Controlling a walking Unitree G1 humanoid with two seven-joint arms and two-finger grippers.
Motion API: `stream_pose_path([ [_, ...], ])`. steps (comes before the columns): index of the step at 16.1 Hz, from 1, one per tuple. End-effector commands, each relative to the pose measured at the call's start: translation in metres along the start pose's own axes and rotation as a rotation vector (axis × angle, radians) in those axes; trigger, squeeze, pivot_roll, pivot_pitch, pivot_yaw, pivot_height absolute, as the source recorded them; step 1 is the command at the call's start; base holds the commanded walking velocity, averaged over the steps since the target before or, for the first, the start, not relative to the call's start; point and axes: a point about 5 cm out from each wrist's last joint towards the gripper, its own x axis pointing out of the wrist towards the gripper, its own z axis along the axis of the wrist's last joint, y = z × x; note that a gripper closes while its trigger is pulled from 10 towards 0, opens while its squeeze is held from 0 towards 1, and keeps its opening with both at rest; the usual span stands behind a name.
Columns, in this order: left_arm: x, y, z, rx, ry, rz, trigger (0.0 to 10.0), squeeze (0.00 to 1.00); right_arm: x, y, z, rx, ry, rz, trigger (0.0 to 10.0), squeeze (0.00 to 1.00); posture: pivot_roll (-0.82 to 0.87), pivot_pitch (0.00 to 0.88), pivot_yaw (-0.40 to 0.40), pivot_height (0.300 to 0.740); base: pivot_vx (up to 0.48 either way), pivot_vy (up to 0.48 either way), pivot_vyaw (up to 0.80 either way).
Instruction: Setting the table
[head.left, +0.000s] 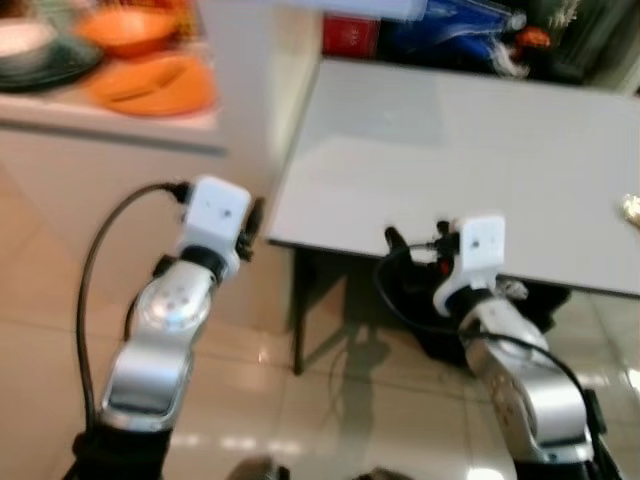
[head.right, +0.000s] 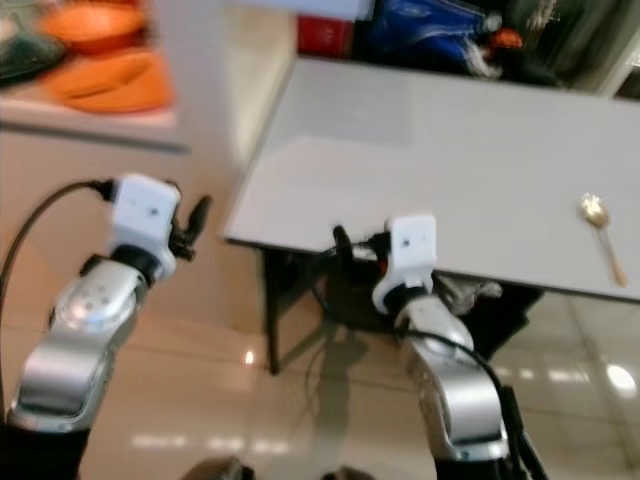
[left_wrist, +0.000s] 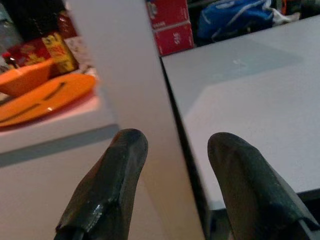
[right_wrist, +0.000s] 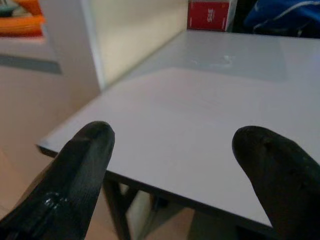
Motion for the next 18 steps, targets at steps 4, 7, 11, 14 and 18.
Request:
stream_pose_path([
  [4, -0.001, 0.0, 0.007, -0.02, -0.017, -0.004, 10.0, 0.0, 0.003, -0.004, 0.008, 0.008, -0.038, -0.017, 10.0, 0.0, 0.08, 0.039, -0.058, 0.74, 0.0, 0.48, 0.0],
  [7, 0.003, 0.006, 0.004, -0.029, -0.009, 0.018, 10.0, 0.0, 0.003, 0.003, 0.012, 0.004, -0.051, 0.009, 10.0, 0.0, 0.07, 0.034, -0.053, 0.74, 0.0, 0.48, 0.0],
  [11, -0.002, 0.001, 0.009, -0.076, -0.02, 0.0, 10.0, 0.0, 0.004, 0.003, 0.012, 0.021, -0.051, 0.007, 10.0, 0.0, 0.08, 0.029, -0.045, 0.74, 0.0, 0.36, 0.0],
  [14, -0.006, 0.006, 0.006, -0.115, -0.013, 0.011, 10.0, 0.0, 0.004, 0.008, 0.015, 0.033, -0.056, 0.019, 10.0, 0.0, 0.07, 0.031, -0.054, 0.74, 0.0, 0.0, 0.0],
  [18, -0.007, 0.001, 0.012, -0.121, -0.037, -0.025, 10.0, 0.0, 0.009, 0.009, 0.02, -0.006, -0.075, 0.057, 10.0, 0.0, 0.09, 0.047, -0.061, 0.74, 0.094, 0.0, 0.1],
])
